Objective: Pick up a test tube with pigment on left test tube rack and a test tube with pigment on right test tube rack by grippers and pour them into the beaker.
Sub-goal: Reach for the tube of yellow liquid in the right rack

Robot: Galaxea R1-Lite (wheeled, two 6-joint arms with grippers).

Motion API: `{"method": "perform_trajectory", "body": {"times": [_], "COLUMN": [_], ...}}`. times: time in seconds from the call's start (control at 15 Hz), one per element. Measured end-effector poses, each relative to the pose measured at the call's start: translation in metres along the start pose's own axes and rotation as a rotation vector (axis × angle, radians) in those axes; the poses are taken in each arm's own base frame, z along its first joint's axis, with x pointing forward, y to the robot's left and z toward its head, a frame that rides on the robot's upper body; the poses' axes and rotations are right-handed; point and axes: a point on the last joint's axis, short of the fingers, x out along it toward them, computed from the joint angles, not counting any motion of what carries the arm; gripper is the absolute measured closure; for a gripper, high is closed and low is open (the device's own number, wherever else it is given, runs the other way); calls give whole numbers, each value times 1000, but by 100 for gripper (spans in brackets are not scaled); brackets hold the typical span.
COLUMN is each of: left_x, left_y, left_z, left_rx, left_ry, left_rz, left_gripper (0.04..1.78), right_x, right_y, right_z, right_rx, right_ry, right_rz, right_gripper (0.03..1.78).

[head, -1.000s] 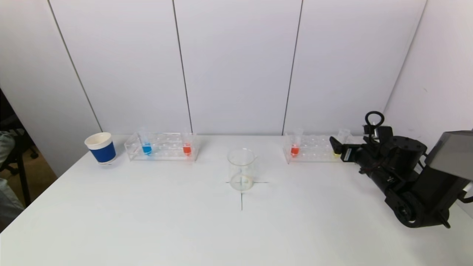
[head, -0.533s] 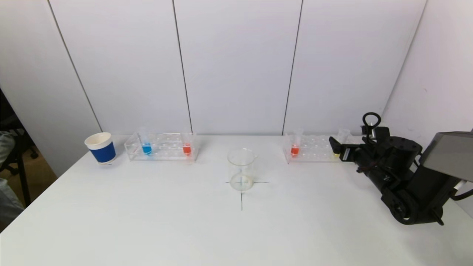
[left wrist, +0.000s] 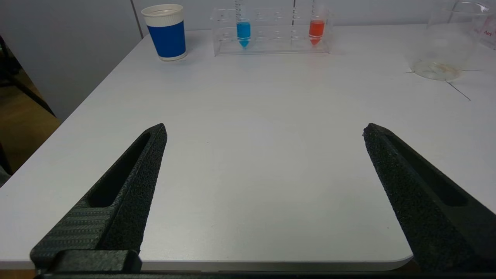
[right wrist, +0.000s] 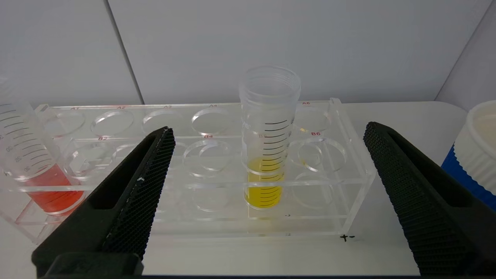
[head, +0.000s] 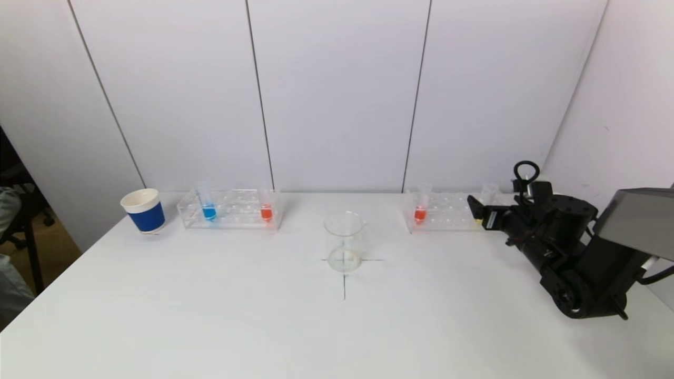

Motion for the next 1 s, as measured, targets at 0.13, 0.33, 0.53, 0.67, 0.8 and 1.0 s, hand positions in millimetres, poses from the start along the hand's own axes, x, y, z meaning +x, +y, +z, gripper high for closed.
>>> {"method": "perform_trajectory", "body": {"times": [0.13,0.33,0.53,0.67,0.8,1.0], "left_x": [0,0,0,0,0,0], "left_y": [0,0,0,0,0,0], "left_z": [0,0,0,0,0,0], "left_rx": [0,0,0,0,0,0], "left_ry": [0,0,0,0,0,0], "left_rz": [1,1,0,0,0,1], "left_gripper": [5,5,5,5,5,5], "right_x": [3,8,13,16,19,23], "right_y": [0,1,1,1,1,0], "right_z": [0,-2,-2,-3,-5,-7], "right_rx": [1,1,2,3,3,4], "right_ry": [-6,-13,-25,-29,-33,-36], "right_rz": [0,0,-2,-2,-6,-9], "right_gripper": [4,4,4,4,4,4]}}
